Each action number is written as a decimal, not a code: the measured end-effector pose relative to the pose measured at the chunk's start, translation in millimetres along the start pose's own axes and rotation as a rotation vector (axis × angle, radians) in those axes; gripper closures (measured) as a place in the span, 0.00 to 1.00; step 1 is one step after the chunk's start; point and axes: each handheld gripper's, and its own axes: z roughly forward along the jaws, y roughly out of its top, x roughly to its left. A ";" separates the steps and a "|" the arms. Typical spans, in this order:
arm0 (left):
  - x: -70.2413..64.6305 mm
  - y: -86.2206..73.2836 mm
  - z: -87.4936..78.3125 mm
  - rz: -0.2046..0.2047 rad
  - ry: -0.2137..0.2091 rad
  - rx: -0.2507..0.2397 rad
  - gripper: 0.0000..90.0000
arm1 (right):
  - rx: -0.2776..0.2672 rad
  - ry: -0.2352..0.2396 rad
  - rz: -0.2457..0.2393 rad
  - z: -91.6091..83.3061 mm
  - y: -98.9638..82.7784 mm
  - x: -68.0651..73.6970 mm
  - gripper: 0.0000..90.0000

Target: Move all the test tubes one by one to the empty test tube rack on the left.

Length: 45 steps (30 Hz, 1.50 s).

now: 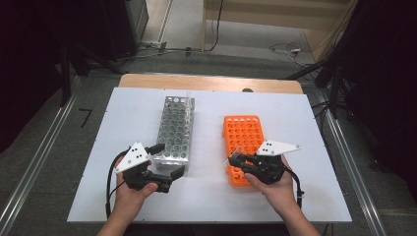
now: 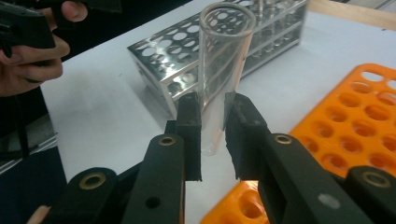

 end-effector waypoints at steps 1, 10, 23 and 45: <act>-0.9 0.3 0.5 0.004 -0.003 0.000 0.01 | 0.002 0.007 -0.005 1.9 0.2 2.2 0.82; -11.9 2.2 8.8 0.017 -0.014 0.002 0.10 | 0.039 0.055 -0.047 19.7 0.3 19.9 0.82; -33.8 5.0 27.6 0.032 -0.129 0.014 0.36 | 0.078 0.088 -0.097 38.4 1.1 40.6 0.82; -44.5 4.0 38.4 0.065 -0.199 0.024 0.71 | 0.096 0.132 -0.135 46.2 5.0 59.2 0.82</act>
